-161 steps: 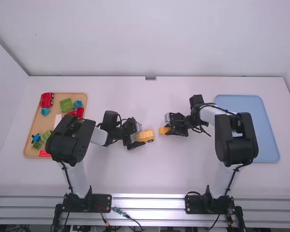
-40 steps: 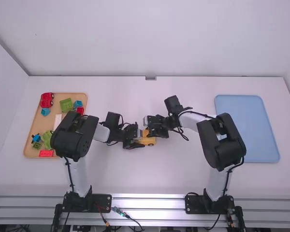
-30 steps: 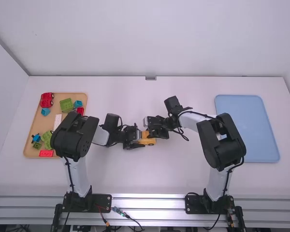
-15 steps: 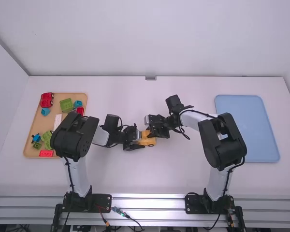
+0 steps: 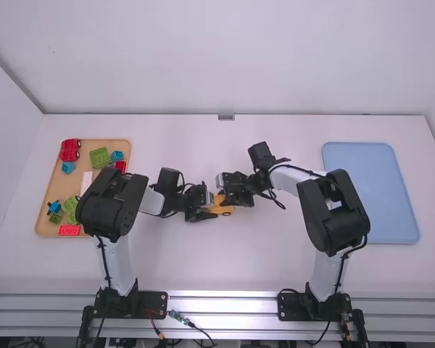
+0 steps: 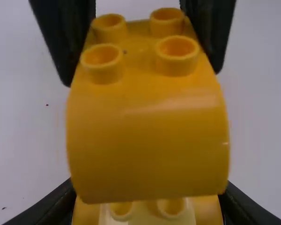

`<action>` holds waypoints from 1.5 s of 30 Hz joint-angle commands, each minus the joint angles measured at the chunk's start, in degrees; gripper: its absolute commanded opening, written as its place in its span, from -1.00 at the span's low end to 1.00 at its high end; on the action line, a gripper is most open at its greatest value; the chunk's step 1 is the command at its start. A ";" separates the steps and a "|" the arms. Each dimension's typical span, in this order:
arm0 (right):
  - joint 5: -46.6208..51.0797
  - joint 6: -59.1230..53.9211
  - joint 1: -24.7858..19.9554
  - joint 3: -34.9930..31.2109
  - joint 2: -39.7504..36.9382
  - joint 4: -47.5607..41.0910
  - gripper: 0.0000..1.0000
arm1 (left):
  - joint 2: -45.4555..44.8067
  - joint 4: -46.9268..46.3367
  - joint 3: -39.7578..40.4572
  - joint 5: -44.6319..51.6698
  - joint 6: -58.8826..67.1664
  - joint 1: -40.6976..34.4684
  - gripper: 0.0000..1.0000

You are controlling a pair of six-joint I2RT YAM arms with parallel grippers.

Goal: Assemble lego blocks to make yellow taxi

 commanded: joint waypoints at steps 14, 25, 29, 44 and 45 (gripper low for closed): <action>0.70 6.95 0.15 -5.11 0.52 9.46 -0.81 | 1.03 -4.74 0.90 -4.52 0.12 -0.52 -0.74; 0.52 6.75 0.87 -5.46 0.52 9.79 -0.86 | 1.03 1.17 -1.95 -4.52 -0.30 -0.52 -0.76; 1.05 5.35 1.81 -5.99 0.52 10.34 -0.88 | 1.03 1.12 -2.05 -4.52 -0.23 -0.52 -0.77; 6.40 7.48 2.08 -7.89 0.54 12.63 -0.96 | 1.03 -0.36 -0.70 -4.47 -0.49 -0.28 -0.80; 6.54 7.04 1.99 -8.00 0.54 12.35 -0.97 | 1.03 -1.76 -0.20 -4.49 0.19 -0.48 -0.80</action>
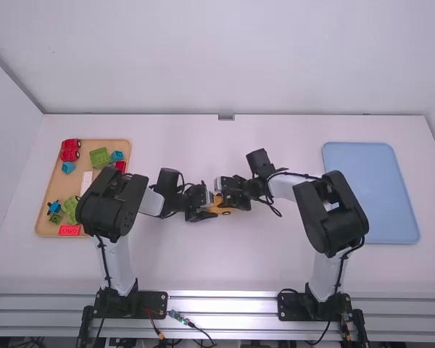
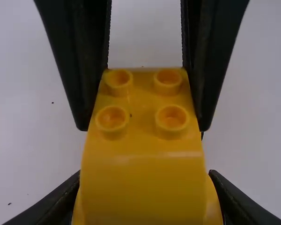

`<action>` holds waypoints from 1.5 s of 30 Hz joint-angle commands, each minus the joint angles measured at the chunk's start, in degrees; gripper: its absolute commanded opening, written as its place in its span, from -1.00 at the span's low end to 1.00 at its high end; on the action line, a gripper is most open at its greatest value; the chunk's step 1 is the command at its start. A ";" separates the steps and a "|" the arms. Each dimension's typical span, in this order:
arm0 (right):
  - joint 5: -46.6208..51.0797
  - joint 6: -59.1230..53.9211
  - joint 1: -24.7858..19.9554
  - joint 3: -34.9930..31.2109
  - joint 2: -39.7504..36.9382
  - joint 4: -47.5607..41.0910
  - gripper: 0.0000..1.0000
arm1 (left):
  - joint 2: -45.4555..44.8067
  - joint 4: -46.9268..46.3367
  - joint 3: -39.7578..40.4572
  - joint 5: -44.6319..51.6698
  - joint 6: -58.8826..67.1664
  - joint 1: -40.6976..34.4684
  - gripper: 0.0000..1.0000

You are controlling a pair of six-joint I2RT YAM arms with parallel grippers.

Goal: Assemble lego blocks to make yellow taxi

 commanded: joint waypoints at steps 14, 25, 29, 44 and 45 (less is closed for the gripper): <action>9.60 2.19 1.75 1.79 5.33 -3.39 -1.00 | 1.05 -7.97 1.95 -3.99 6.22 -0.55 -0.96; 10.25 -4.37 1.57 5.44 7.34 -11.26 -1.00 | 1.05 -5.26 1.92 -5.13 3.00 -0.44 -0.97; 11.34 -5.03 2.12 4.44 7.34 -9.81 -1.00 | 1.05 -3.38 1.66 -5.41 2.35 -0.44 -0.97; 3.93 -10.16 0.09 9.57 6.88 -17.49 0.98 | 1.05 -4.76 1.66 -5.41 2.31 -0.44 -0.97; 3.91 -10.23 -0.09 9.88 6.88 -17.53 0.98 | 1.05 -4.78 1.66 -5.41 2.35 -0.44 -0.97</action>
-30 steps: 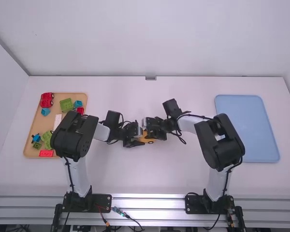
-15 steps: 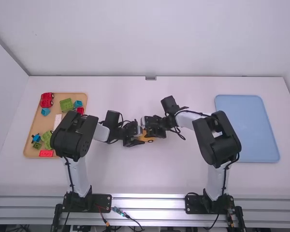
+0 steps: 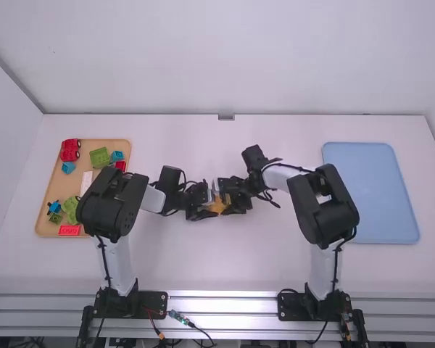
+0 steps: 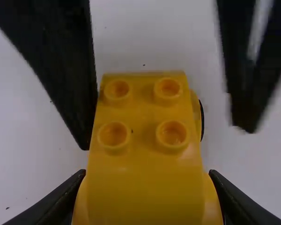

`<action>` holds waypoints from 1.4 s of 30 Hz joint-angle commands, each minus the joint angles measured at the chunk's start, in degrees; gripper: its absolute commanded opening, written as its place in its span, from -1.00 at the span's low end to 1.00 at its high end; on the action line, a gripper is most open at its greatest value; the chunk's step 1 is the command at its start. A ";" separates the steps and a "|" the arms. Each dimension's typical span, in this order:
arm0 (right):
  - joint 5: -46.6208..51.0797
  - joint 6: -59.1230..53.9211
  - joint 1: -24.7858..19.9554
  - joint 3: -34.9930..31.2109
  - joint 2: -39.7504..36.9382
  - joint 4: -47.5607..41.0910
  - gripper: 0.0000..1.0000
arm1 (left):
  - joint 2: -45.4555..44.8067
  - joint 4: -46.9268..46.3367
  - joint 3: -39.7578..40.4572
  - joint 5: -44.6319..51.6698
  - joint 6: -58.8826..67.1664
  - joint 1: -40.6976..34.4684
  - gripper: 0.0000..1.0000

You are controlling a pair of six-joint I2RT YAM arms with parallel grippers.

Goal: Assemble lego blocks to make yellow taxi

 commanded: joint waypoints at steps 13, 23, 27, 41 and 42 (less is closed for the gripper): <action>-13.18 -15.76 -8.83 7.91 -2.98 -12.61 0.98 | 1.05 -0.78 -1.36 -4.54 1.67 -0.11 -0.96; -3.08 11.41 -12.52 7.28 -5.12 1.46 0.98 | 1.05 2.91 -3.56 -4.52 1.52 -0.11 -0.97; 6.23 23.04 -11.98 2.71 -8.03 12.39 0.98 | 1.05 0.09 -1.81 -4.58 1.69 -0.11 -0.96; -0.13 21.68 -11.50 -23.80 -18.56 33.88 0.98 | 1.05 -7.36 3.34 -1.32 4.67 -0.74 -0.94; -0.81 21.64 -11.47 -25.03 -18.56 35.65 0.98 | 1.05 -6.86 3.26 -1.46 4.45 -1.01 -0.91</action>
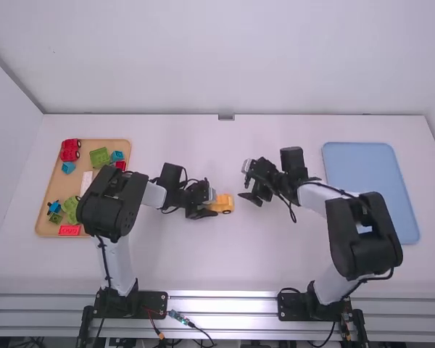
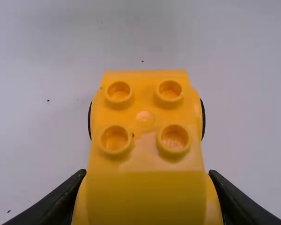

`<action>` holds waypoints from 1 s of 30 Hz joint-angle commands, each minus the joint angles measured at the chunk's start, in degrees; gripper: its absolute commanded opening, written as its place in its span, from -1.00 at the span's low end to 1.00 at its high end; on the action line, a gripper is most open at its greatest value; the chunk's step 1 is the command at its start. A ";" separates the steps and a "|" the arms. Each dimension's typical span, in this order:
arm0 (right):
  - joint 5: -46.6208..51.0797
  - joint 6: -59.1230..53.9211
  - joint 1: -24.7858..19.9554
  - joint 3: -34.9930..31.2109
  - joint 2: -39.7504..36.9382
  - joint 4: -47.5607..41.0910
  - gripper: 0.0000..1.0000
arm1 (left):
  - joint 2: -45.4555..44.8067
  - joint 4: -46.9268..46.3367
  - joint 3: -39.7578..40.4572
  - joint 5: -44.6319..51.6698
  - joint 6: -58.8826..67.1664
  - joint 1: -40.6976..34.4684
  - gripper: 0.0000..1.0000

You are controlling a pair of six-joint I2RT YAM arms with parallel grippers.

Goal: Assemble lego blocks to make yellow taxi

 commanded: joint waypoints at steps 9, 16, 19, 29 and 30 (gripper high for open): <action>-11.30 0.83 0.46 -12.33 -0.40 16.02 0.98 | 1.03 7.35 -1.81 -4.76 -2.81 -4.83 -0.68; -14.03 -4.92 0.44 -12.66 0.32 14.62 0.97 | 1.03 7.94 -2.03 -4.58 -4.16 -4.63 0.98; -14.03 -4.57 1.20 -10.84 2.71 14.84 0.98 | 0.88 7.33 -1.90 -6.24 -4.54 -4.66 0.98; -25.29 -6.19 0.85 -1.22 16.48 14.21 0.97 | -8.35 6.56 -5.99 -10.35 -8.40 0.07 0.98; -27.54 -7.10 0.79 -0.63 17.44 13.79 0.98 | -10.23 6.80 -7.23 -10.33 -8.40 1.55 0.98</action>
